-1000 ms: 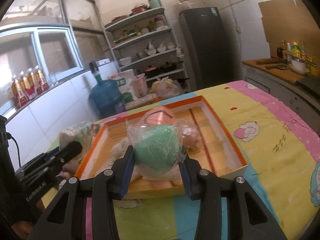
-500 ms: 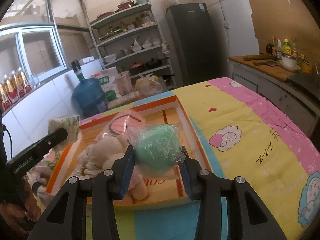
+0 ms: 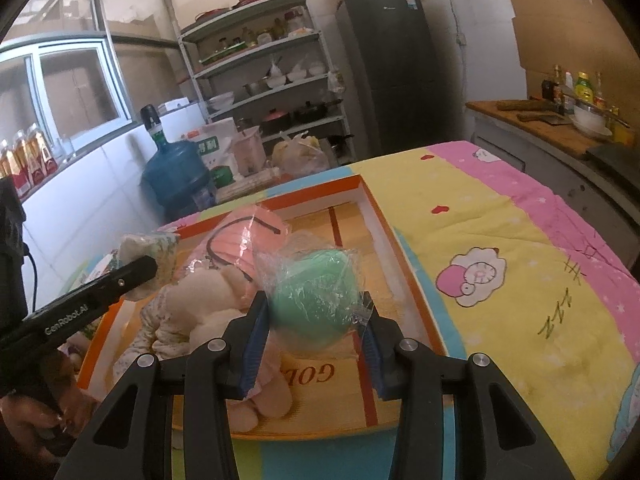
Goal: Organize soft objects
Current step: 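Open the left gripper over the box while the right releases the green ball inside, then withdraw both open grippers from the box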
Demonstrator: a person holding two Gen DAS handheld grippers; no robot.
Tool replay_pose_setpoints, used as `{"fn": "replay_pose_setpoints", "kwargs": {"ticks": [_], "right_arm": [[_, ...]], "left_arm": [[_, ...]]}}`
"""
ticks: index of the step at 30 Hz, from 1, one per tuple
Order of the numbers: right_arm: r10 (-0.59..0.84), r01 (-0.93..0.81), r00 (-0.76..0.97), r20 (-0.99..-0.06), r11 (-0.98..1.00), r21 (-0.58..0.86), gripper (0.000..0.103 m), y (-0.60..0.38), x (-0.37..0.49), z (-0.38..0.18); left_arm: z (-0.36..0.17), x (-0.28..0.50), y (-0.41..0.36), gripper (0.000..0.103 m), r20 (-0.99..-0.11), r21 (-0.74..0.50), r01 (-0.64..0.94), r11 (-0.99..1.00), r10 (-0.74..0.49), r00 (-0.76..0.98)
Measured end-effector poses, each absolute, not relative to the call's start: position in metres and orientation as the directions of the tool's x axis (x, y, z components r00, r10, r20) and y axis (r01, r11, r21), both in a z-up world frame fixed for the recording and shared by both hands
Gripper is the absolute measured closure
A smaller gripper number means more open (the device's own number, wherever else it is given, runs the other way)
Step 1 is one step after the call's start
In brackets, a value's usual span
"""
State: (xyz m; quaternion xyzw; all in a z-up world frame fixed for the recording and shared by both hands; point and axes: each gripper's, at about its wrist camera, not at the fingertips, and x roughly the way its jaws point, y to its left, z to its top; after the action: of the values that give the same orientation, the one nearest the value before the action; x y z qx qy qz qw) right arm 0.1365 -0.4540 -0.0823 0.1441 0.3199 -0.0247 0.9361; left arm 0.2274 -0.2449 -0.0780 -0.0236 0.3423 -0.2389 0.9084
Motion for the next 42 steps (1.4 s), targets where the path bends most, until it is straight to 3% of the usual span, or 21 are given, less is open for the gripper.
{"fn": "replay_pose_setpoints", "kwargs": {"ticks": [9,11,13,15,18,42], "right_arm": [[0.05,0.143,0.775,-0.629,0.957,0.252,0.057,-0.454,0.142,-0.087],[0.045,0.145,0.772,-0.634,0.959,0.244,0.051,-0.454,0.143,-0.087],[0.038,0.149,0.773,-0.634,0.96,0.238,0.041,-0.453,0.143,-0.087],[0.036,0.147,0.777,-0.629,0.961,0.236,0.041,-0.453,0.142,-0.086],[0.034,0.147,0.776,-0.629,0.961,0.234,0.041,-0.453,0.14,-0.086],[0.015,0.152,0.795,-0.607,0.963,0.224,0.04,-0.445,0.118,-0.071]], "left_arm": [[-0.085,0.234,-0.246,0.076,-0.627,-0.217,0.416,0.883,-0.453,0.634],[-0.086,0.234,-0.248,0.074,-0.632,-0.213,0.416,0.884,-0.449,0.631],[-0.086,0.234,-0.249,0.066,-0.635,-0.205,0.417,0.885,-0.444,0.632],[-0.084,0.232,-0.25,0.056,-0.627,-0.21,0.422,0.882,-0.453,0.634],[-0.082,0.229,-0.25,0.05,-0.62,-0.198,0.42,0.886,-0.445,0.646],[-0.053,0.2,-0.248,0.044,-0.576,-0.165,0.435,0.885,-0.445,0.686]]}}
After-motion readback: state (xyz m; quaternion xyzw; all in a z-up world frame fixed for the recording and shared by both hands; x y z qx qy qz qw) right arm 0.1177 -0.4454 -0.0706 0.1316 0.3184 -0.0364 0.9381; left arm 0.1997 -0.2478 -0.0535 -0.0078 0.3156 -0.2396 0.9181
